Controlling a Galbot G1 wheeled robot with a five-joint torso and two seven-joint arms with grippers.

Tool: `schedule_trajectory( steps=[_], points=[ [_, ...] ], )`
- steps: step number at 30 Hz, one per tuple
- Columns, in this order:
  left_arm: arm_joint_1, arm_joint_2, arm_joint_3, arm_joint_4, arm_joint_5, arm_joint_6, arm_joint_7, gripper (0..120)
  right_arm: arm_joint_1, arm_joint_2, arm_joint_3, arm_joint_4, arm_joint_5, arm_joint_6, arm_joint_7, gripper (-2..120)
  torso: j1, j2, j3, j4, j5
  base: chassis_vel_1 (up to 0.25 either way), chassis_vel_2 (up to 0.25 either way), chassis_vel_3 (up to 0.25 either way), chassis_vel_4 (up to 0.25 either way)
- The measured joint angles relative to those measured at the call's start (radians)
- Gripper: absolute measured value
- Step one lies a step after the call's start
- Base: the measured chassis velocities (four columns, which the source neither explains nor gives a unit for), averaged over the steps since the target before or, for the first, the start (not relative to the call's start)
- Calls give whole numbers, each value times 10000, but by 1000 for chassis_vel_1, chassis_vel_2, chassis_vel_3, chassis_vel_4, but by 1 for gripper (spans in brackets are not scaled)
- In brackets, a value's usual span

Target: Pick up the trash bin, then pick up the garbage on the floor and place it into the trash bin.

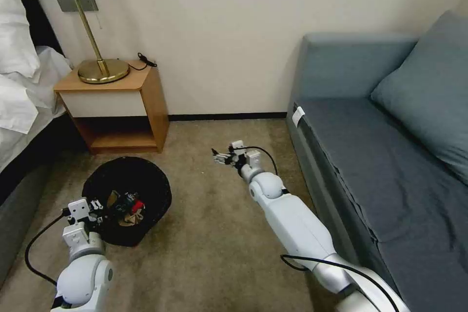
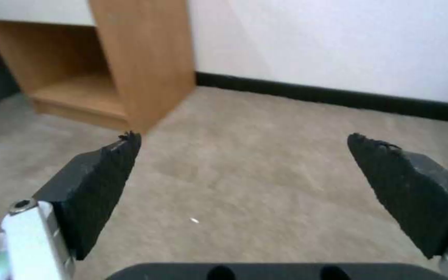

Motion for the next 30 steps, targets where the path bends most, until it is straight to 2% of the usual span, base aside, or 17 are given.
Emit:
schedule_trajectory(
  steps=[10,14,17,18,21,23,25,26,28,30],
  points=[
    [-69,-15,-51,-244,-247,20,-103,4,-405,-118,756,-234,-487,138,29,100,-1,0,0,0,0,0,0,0,0],
    [-132,-88,-121,-382,-921,31,-202,4,-495,-167,1007,-320,-569,229,24,100,0,0,0,1,0,0,0,0,0],
    [-170,-170,-238,-491,-1829,45,-371,4,-610,-265,1194,-323,-570,293,4,100,0,0,0,0,-1,0,0,0,0],
    [-170,-170,-238,-491,-1829,45,-371,4,-610,-265,1194,-323,-570,293,4,100,0,0,0,0,-1,0,0,0,0],
    [-205,-383,-421,-586,-2842,76,-646,4,-752,-310,1462,-321,-597,369,-22,100,0,1,0,0,-1,0,0,0,0],
    [-221,-457,-479,-589,-3091,77,-713,4,-792,-320,1519,-319,-612,386,-28,100,0,0,0,0,-1,0,0,0,0],
    [-278,-650,-644,-587,-3843,77,-885,4,-902,-362,1651,-308,-648,428,-53,100,0,1,0,0,0,0,0,0,0],
    [-278,-650,-644,-587,-3843,77,-885,4,-902,-362,1651,-308,-648,428,-53,100,0,1,0,0,0,0,0,0,0],
    [-308,-786,-770,-525,-4527,76,-1075,4,-987,-396,1726,-292,-700,465,-73,100,0,0,0,0,0,0,0,0,0],
    [-309,-826,-816,-479,-4745,75,-1151,4,-1014,-404,1757,-289,-739,486,-84,100,0,1,0,0,0,0,0,0,0]
  ],
)
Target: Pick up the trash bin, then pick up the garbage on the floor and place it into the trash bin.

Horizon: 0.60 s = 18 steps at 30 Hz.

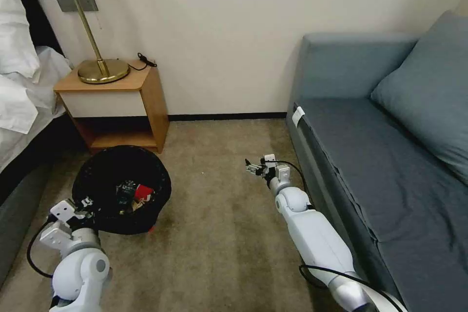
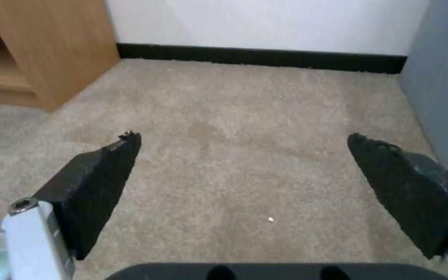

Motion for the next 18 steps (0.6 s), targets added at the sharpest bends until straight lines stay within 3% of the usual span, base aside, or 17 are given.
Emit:
schedule_trajectory(
  steps=[8,18],
  points=[
    [-75,-74,-454,797,-706,-82,-374,4,-160,-2,242,21,-178,117,-82,100,0,0,0,0,-2,0,0,0,0],
    [-344,127,-577,1581,-1117,-175,-550,4,-325,39,365,36,-264,166,-227,100,0,0,-1,0,-2,0,0,0,0]
  ],
)
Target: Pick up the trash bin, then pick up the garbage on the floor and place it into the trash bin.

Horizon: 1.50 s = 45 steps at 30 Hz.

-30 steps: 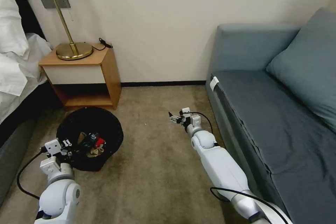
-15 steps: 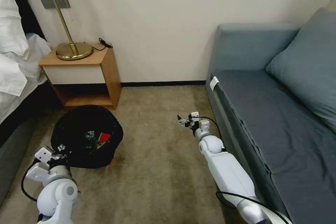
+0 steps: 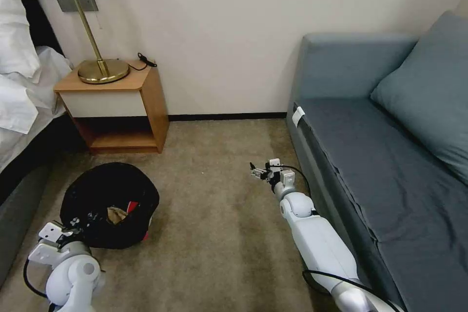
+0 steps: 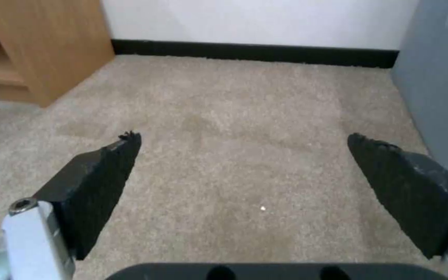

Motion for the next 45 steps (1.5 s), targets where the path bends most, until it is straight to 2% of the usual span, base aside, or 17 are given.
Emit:
schedule_trajectory(
  steps=[3,5,6,9,13,15,17,20,21,24,28,30,38,45],
  points=[
    [-96,49,-14,271,-176,56,-287,5,-113,-12,-4,75,-18,-1,-184,100,0,0,0,1,0,0,0,0,0],
    [-130,110,-33,389,-251,56,-309,13,-186,-6,-6,99,-50,-2,-220,100,0,0,0,2,5,0,0,0,0],
    [-130,110,-33,389,-251,56,-309,13,-186,-6,-6,99,-50,-2,-220,100,0,0,0,2,5,0,0,0,0],
    [-170,171,-41,478,-319,50,-309,27,-314,21,41,99,-143,35,-232,100,0,0,-1,1,5,0,0,0,0],
    [-208,201,-42,527,-331,56,-309,36,-390,37,90,99,-197,67,-239,100,0,0,0,1,4,0,0,0,0],
    [-231,221,-39,554,-332,81,-325,46,-460,48,131,99,-245,100,-240,100,0,0,0,1,3,0,0,0,0],
    [-234,226,-38,558,-332,83,-328,48,-475,47,136,99,-251,105,-240,100,0,0,-1,1,3,0,0,0,0],
    [-234,238,-35,550,-303,114,-342,67,-609,12,169,188,-268,125,-241,100,0,0,0,1,0,0,0,0,0],
    [-234,238,-35,550,-303,114,-342,67,-609,12,169,188,-268,125,-241,100,0,0,0,1,0,0,0,0,0],
    [-204,239,-43,401,-240,168,-364,81,-692,-42,213,330,-241,125,-241,100,0,0,1,0,-6,0,0,0,0],
    [-174,251,-93,244,-203,191,-366,90,-755,-86,238,443,-202,117,-240,100,0,0,1,0,-1,0,0,0,0],
    [-127,270,-152,69,-158,227,-395,98,-847,-143,268,565,-171,116,-240,100,0,0,1,0,-2,0,0,0,0],
    [-65,352,-394,-304,93,265,-411,100,-1063,-302,337,835,-80,127,-240,100,0,0,0,1,0,0,0,0,0],
    [-15,481,-626,-698,830,268,-257,100,-1123,-441,346,1013,87,171,-240,100,0,0,1,0,0,0,0,0,0]
  ],
)
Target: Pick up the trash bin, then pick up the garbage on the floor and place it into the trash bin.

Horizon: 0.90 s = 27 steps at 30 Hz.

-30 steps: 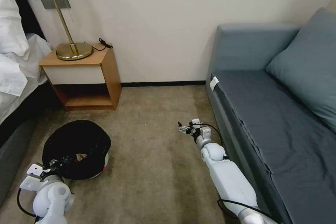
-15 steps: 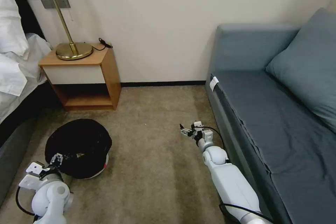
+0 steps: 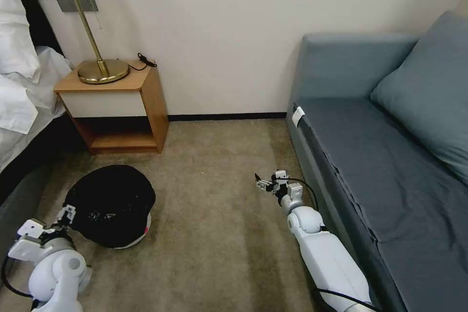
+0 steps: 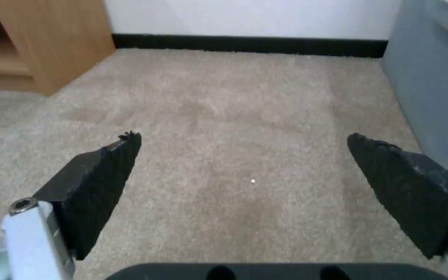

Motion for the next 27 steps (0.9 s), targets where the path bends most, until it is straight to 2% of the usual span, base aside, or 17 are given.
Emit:
schedule_trajectory(
  steps=[2,3,4,7,8,11,14,15,18,20,21,22,23,24,26,27],
  points=[
    [84,156,-106,-269,1129,-145,540,100,0,-30,17,52,91,142,1,100,0,0,0,1,3,0,0,0,0],
    [136,259,-125,-452,1992,-264,1000,100,0,-28,48,89,138,248,7,100,0,0,0,1,1,0,0,0,0],
    [136,259,-125,-452,1992,-264,1000,100,0,-28,48,89,138,248,7,100,0,0,0,1,1,0,0,0,0],
    [223,425,-6,-810,2946,-442,1726,100,12,13,101,128,349,339,66,100,0,0,0,1,3,0,0,0,0],
    [223,425,-6,-810,2946,-442,1726,100,12,13,101,128,349,339,66,100,0,0,0,1,3,0,0,0,0],
    [232,473,329,-1114,4015,-567,2457,100,76,71,169,152,551,414,161,100,0,0,0,1,2,0,0,0,0],
    [197,471,523,-1193,4486,-628,2724,100,107,102,208,163,646,450,187,100,0,0,0,1,1,0,0,0,0],
    [113,437,756,-1259,4967,-686,2952,100,142,146,268,202,869,463,253,100,0,0,0,1,2,0,0,0,0],
    [41,404,933,-1276,5206,-701,3069,100,165,180,309,245,1048,463,295,100,0,0,0,0,2,0,0,0,0],
    [-97,338,1244,-1276,5535,-710,3175,100,197,236,401,289,1221,466,334,100,0,0,0,1,1,0,0,0,0],
    [-300,222,1797,-1142,5939,-778,3318,100,208,356,511,375,1456,485,401,100,0,0,0,-1,2,0,0,0,0],
    [-300,222,1797,-1142,5939,-778,3318,100,208,356,511,375,1456,485,401,100,0,0,0,-1,2,0,0,0,0],
    [-415,107,2193,-936,6266,-877,3381,100,201,455,536,456,1578,498,428,100,0,0,0,0,1,0,0,0,0],
    [-415,107,2193,-936,6266,-877,3381,100,201,455,536,456,1578,498,428,100,0,0,0,0,1,0,0,0,0],
    [-627,-165,3142,-457,6955,-1118,3495,100,199,757,628,484,1795,544,428,100,0,0,0,0,1,0,0,0,0],
    [-627,-165,3142,-457,6955,-1118,3495,100,199,757,628,484,1795,544,428,100,0,0,0,0,1,0,0,0,0]
  ],
)
